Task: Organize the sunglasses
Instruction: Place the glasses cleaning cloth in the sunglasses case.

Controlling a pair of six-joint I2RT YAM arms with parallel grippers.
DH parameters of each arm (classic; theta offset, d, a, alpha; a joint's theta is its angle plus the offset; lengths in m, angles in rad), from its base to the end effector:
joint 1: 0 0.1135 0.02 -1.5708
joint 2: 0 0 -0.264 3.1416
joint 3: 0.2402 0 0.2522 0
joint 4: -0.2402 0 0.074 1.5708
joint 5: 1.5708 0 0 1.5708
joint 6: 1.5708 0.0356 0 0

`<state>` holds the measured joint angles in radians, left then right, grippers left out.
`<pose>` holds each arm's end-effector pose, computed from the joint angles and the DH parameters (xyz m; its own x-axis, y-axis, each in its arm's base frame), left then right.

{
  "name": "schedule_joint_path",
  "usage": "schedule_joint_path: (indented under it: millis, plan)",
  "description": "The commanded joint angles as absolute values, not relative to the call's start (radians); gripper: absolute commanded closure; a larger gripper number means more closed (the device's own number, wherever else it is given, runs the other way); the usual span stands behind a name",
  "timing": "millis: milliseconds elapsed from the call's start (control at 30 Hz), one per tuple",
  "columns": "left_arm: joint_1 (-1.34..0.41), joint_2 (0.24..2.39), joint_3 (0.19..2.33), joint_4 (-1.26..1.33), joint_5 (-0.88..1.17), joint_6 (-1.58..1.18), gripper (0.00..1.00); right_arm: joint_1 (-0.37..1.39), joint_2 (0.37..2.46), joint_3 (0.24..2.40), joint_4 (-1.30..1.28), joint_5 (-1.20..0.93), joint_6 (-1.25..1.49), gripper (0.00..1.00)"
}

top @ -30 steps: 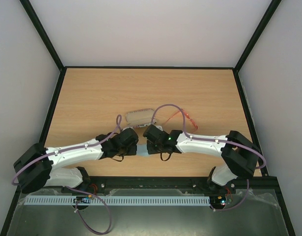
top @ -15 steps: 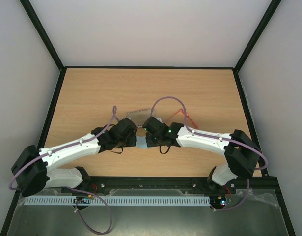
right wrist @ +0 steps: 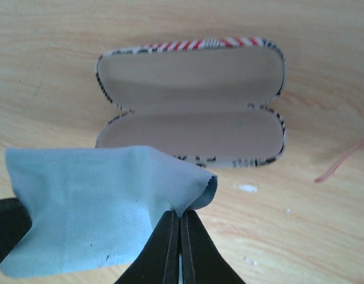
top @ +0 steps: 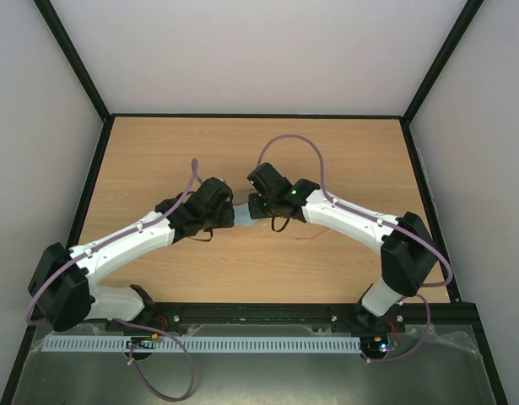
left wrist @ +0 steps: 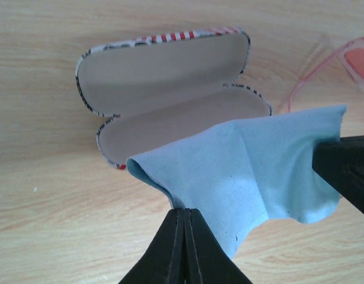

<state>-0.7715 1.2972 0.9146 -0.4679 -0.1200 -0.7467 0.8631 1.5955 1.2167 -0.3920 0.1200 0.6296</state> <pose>0.1968 -0.1855 0.2497 -0.8272 -0.1362 -0.5452 0.1005 0.9187 -0.3820 0.2339 0.2668 0.2664 -0.7774 -0.0094 -0.6289 -0.2979 0.8861 0.3550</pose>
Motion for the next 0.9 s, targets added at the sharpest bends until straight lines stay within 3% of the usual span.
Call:
schedule_joint_path:
  millis: [0, 433, 867]
  plan:
    - [-0.755, 1.31, 0.943, -0.417, -0.182, -0.674, 0.98, 0.826, 1.649, 1.294, -0.441, 0.123, 0.533, 0.99]
    - [-0.721, 1.367, 0.812, -0.108, -0.297, -0.585, 0.98, 0.786, 1.756, 1.337, -0.321, 0.171, 0.427, 0.99]
    - [-0.691, 1.515, 0.801, 0.042, -0.312, -0.563, 0.98, 0.718, 1.858, 1.37, -0.274, 0.132, 0.389, 0.99]
